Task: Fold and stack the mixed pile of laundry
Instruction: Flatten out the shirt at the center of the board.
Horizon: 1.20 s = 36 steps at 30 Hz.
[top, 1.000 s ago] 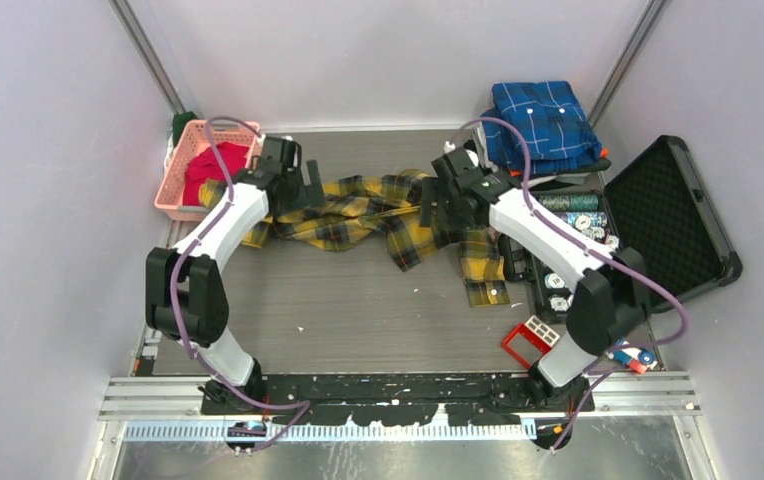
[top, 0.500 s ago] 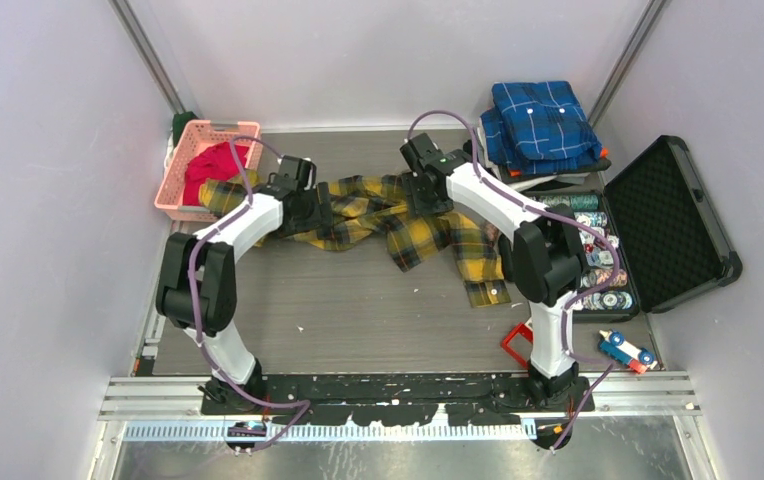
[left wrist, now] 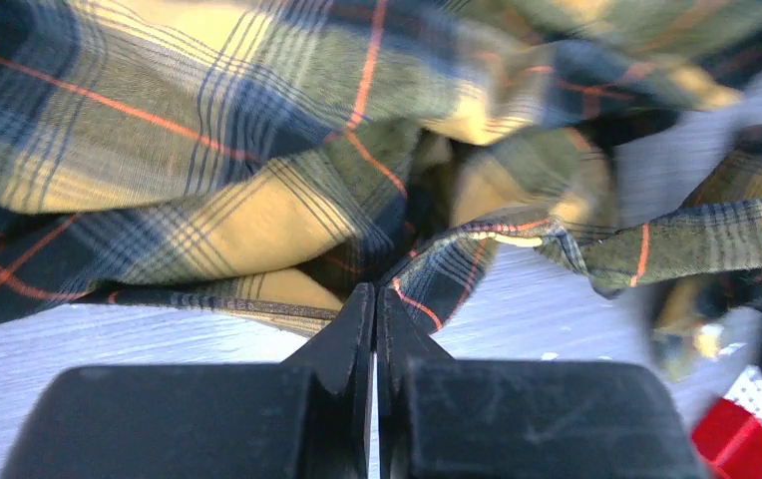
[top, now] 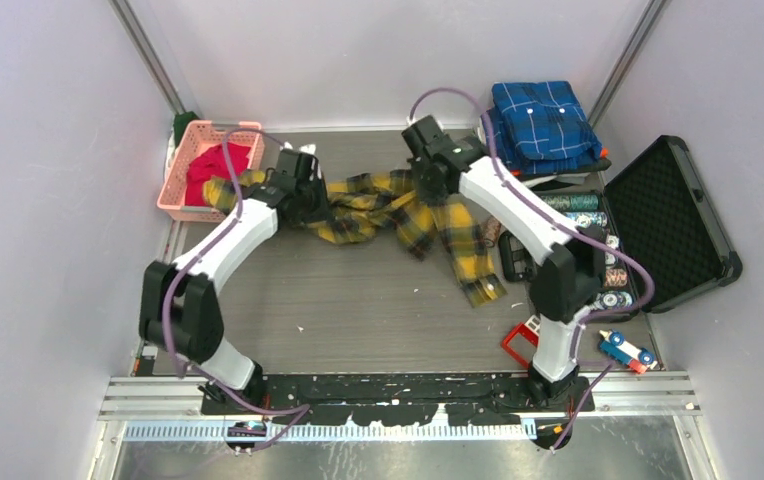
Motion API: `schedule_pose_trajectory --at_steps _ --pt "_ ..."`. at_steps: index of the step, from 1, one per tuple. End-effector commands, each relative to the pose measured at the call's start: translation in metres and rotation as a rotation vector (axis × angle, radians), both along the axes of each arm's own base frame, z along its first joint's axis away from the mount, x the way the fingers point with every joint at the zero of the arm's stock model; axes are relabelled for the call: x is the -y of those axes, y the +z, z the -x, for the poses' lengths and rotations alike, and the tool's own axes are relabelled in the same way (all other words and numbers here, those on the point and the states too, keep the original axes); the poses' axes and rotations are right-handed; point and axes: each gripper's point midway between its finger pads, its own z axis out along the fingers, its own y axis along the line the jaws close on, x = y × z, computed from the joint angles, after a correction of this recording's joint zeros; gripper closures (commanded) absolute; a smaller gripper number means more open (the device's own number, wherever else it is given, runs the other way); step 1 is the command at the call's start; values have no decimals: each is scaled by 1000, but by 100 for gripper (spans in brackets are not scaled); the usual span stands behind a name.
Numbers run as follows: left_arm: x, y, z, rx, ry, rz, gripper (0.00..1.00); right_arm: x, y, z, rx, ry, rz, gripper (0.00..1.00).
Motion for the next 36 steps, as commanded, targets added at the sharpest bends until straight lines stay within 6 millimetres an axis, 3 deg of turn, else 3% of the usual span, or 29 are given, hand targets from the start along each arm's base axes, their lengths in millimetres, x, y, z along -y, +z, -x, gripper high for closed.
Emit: schedule_pose_trajectory --at_steps 1,5,8,11,14,16,19,20,21,25,29,32,36 --pt "6 129 5 265 -4 112 100 20 188 28 382 -83 -222 99" --pt "-7 199 26 405 -9 130 100 46 281 68 587 -121 -437 99" --pt "-9 247 46 506 -44 174 100 62 324 100 699 -112 -592 99" --pt "7 279 69 557 -144 281 100 75 334 119 744 -123 -650 99" --pt "17 280 80 538 -210 328 100 85 325 123 734 -152 -615 99" --pt "15 264 80 510 -211 300 91 88 313 122 710 -170 -583 99" --pt "9 221 84 425 -203 243 30 89 294 122 670 -187 -554 99" --pt "8 198 88 378 -206 230 15 89 287 123 657 -188 -549 99" --pt "6 180 92 344 -201 219 11 89 281 124 645 -188 -546 99" --pt "-8 119 110 234 -163 163 8 91 254 129 605 -184 -524 99" --pt "-36 65 117 135 -64 30 9 95 231 134 574 -193 -495 99" --pt "-54 42 114 110 16 -50 14 96 212 143 543 -173 -492 99" --pt "-63 23 104 76 140 -68 21 99 184 153 508 -186 -511 99"
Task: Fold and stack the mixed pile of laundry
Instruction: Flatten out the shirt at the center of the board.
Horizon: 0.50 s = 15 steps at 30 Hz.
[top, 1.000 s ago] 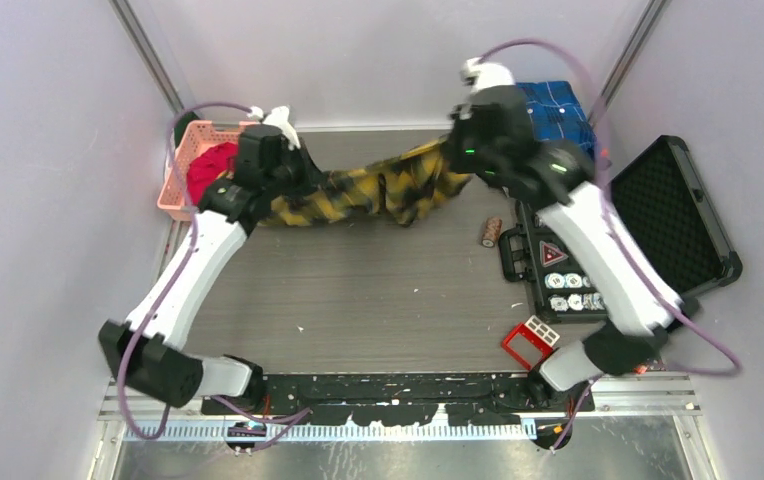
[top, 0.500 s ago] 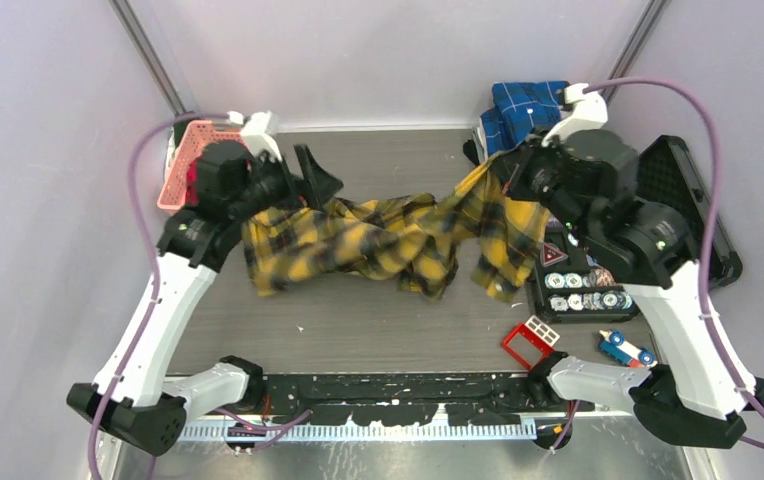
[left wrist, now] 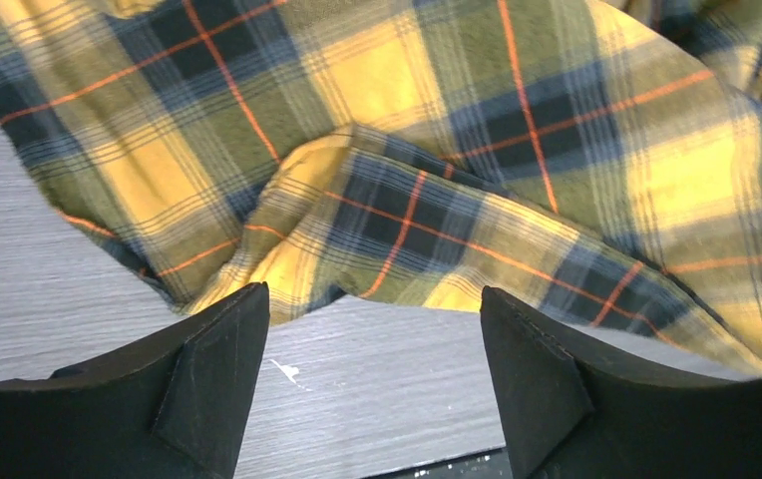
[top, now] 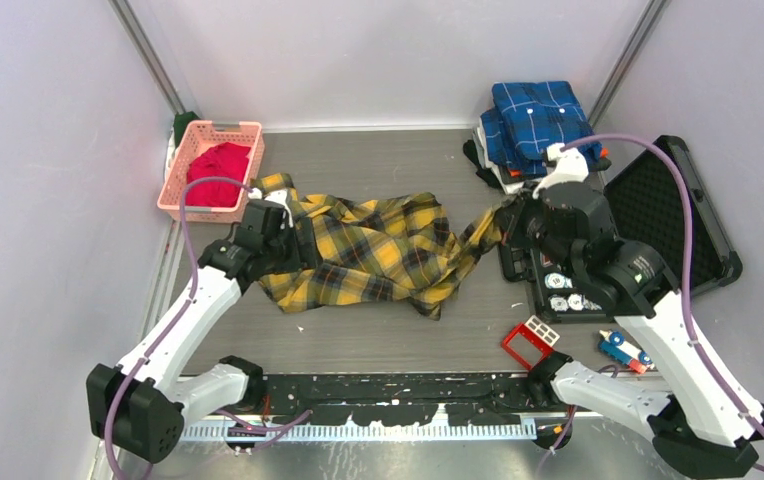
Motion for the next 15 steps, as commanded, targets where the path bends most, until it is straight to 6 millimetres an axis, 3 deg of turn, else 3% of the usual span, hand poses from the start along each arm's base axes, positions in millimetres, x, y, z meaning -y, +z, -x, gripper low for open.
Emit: schedule_pose_trajectory --at_steps 1,7,10,13,15 --pt "-18 -11 -24 44 172 -46 21 4 -13 7 9 -27 -68 99" --pt "0 -48 -54 43 114 -42 26 1 -41 13 -53 -22 -76 99" --pt "9 -63 -68 33 72 -46 23 1 -51 14 -81 -22 -63 99" --pt "15 -79 -75 -14 43 -61 21 -2 -59 15 -103 -11 -62 99" --pt "22 -91 -77 -50 26 -49 27 -3 -62 15 -112 -10 -59 99"
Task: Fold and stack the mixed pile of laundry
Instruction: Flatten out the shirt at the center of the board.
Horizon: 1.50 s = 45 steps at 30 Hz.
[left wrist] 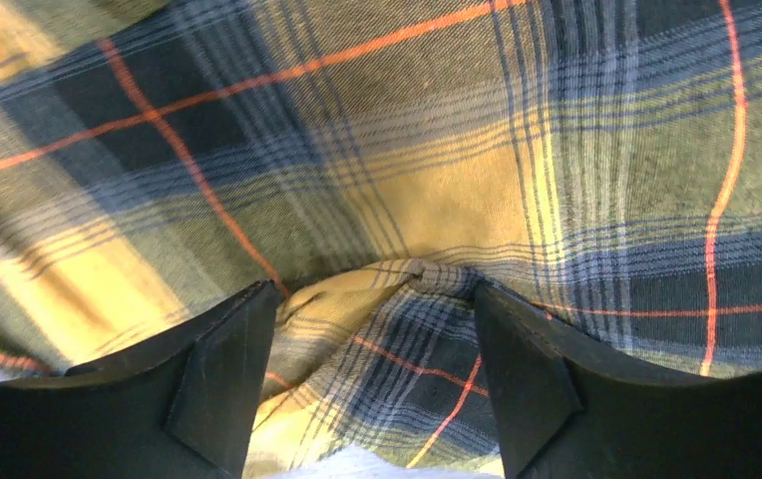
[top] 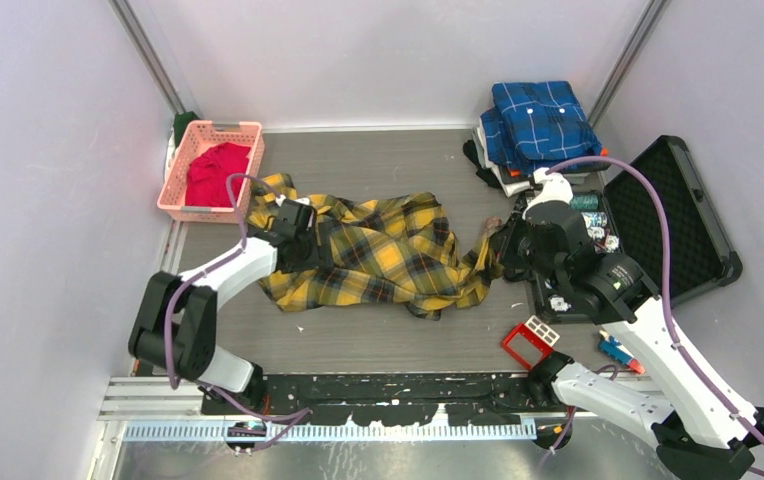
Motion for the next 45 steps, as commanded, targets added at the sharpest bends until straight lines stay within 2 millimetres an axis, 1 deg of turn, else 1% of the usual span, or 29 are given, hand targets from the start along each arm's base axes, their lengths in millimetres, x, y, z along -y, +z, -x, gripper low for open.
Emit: schedule_pose_trajectory --at_steps 1,2,4,6,8,12,14,16,19,21,22,23,25,27,28,29,30,31,32,33,35,36,37,38,40,41,43,44,45 --pt "20 2 -31 57 -43 54 33 -5 4 -2 10 -5 -46 99" --pt "20 -3 -30 44 -39 53 40 -5 3 -2 8 -7 -44 99" --pt "25 -5 -27 25 -48 82 61 -3 4 -2 9 -12 -42 99" --pt "24 1 -25 31 -36 88 81 0 7 -3 15 -32 -37 99" --pt "22 15 -24 57 -20 90 98 5 12 -6 26 -60 -28 99" --pt "4 51 -26 103 41 23 100 6 18 -21 29 -127 -8 99" --pt "-4 67 -24 114 61 -7 100 4 17 -34 21 -160 16 99" --pt "-10 85 -33 156 86 -32 100 7 14 -51 10 -226 67 99" --pt "-5 107 -57 183 85 -36 100 8 4 -90 -59 -288 121 100" --pt "4 118 -82 193 65 -28 100 9 -3 -126 -131 -289 97 100" --pt "7 123 -94 184 63 -20 100 18 0 -146 -142 -308 85 100" --pt "12 135 -109 187 57 3 100 20 -6 -169 -175 -313 91 100" --pt "20 162 -143 221 39 56 100 29 9 -209 -163 -318 79 99" --pt "26 205 -178 288 10 134 100 30 39 -250 -97 -281 39 99" --pt "28 229 -191 313 -2 174 100 30 67 -266 -19 -269 12 99" --pt "27 262 -201 360 -17 214 100 31 99 -276 65 -267 -11 99" --pt "24 296 -207 416 -26 245 100 31 133 -277 148 -253 -39 99" --pt "19 366 -200 571 -39 285 100 30 175 -267 245 -231 -74 99" --pt "17 400 -190 653 -60 309 100 28 216 -247 344 -194 -105 99" --pt "16 444 -168 762 -98 349 100 24 261 -217 461 -151 -143 99" --pt "18 497 -113 898 -195 391 100 19 327 -153 649 -96 -159 99" --pt "20 529 -82 1032 -251 424 100 9 324 -133 661 -61 -142 99" --pt "16 544 -53 1131 -272 429 100 1 331 -104 731 -12 -162 99" --pt "8 558 -17 1238 -279 428 100 2 336 -72 798 21 -203 99" --pt "-9 554 26 1336 -234 396 100 25 320 -29 813 -23 -261 99" --pt "-16 542 41 1329 -211 377 100 29 298 -24 769 -31 -252 99" --pt "-17 493 44 1206 -200 362 100 34 248 -15 677 -43 -238 99" --pt "-14 460 44 1119 -203 367 100 33 219 -13 621 -42 -242 99" --pt "-13 429 45 1045 -195 375 100 33 198 -7 580 -40 -253 99"
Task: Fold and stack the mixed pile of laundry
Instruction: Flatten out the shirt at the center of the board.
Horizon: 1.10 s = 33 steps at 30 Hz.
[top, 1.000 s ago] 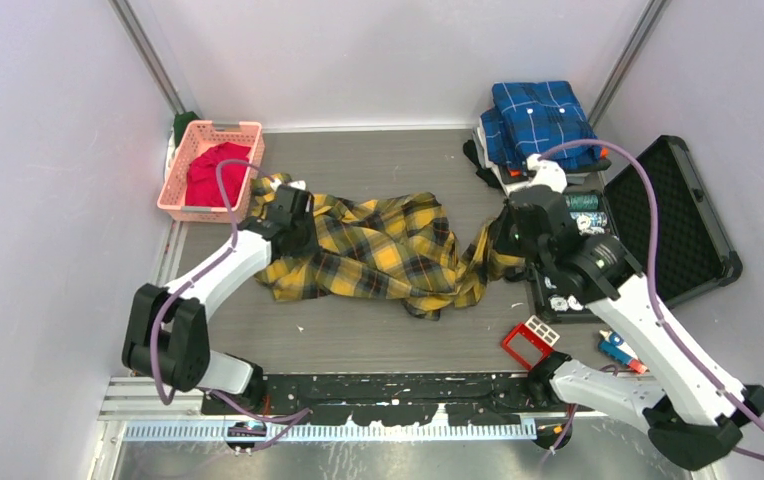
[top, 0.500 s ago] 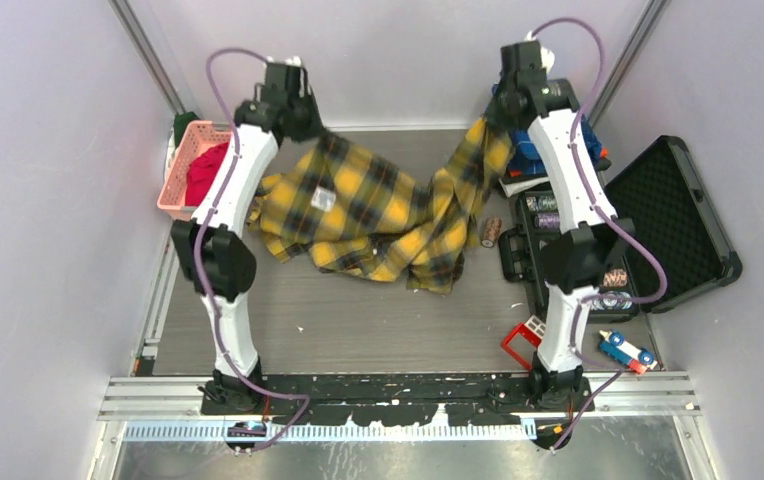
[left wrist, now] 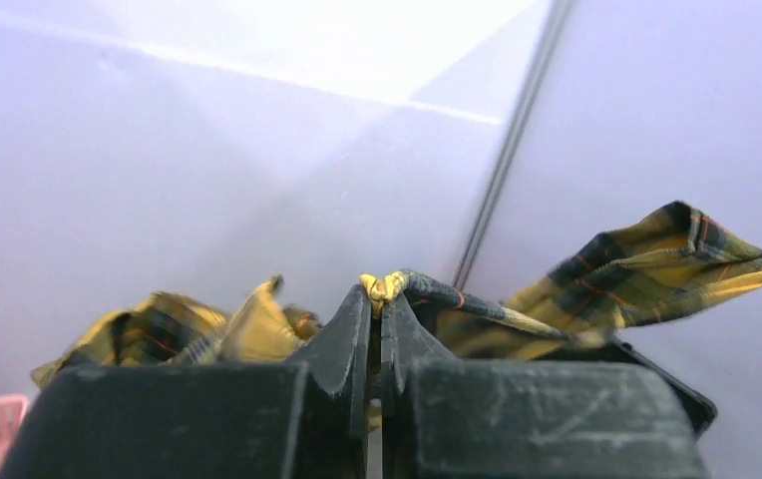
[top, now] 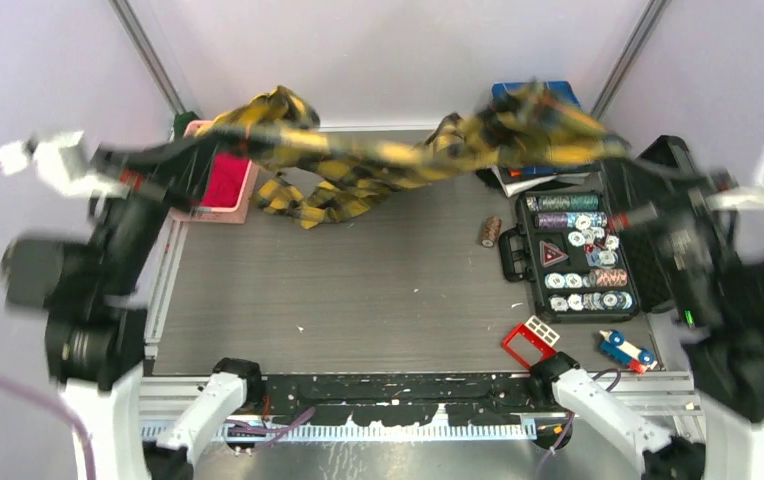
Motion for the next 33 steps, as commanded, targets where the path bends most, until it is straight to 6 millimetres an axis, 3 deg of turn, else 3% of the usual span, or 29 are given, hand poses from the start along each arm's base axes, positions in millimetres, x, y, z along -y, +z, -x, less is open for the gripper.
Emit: schedule_pose_trajectory --at_steps 1,4,7,9,10,12,13,15,18,22,28,33 --pt "6 -122 -21 -262 -16 -35 100 -5 -107 -19 -218 -23 -2 99" --pt "-10 -230 -15 -527 84 2 100 -13 -192 -18 -456 -11 18 99" --pt "-33 -329 2 -808 252 63 91 -13 -270 -6 -695 -40 1 97" --pt "-36 -375 20 -943 289 94 70 -9 -309 7 -823 -74 -22 87" --pt "-37 -387 26 -982 300 111 58 -7 -318 12 -861 -84 -37 76" --pt "-37 -398 34 -1004 311 151 33 1 -326 24 -900 -124 -65 54" --pt "-36 -398 34 -991 309 169 25 5 -323 26 -890 -142 -81 39" --pt "-36 -392 31 -949 303 188 20 14 -305 28 -845 -175 -101 27" --pt "-37 -377 25 -902 296 165 19 14 -285 24 -800 -165 -86 25" --pt "-28 -367 7 -889 242 104 31 -3 -287 -1 -819 -130 -44 25" --pt "4 -396 -35 -1032 111 -30 40 -47 -327 -68 -972 -77 125 25" --pt "34 -412 -75 -1042 82 -150 41 -83 -360 -140 -1045 -49 275 25"
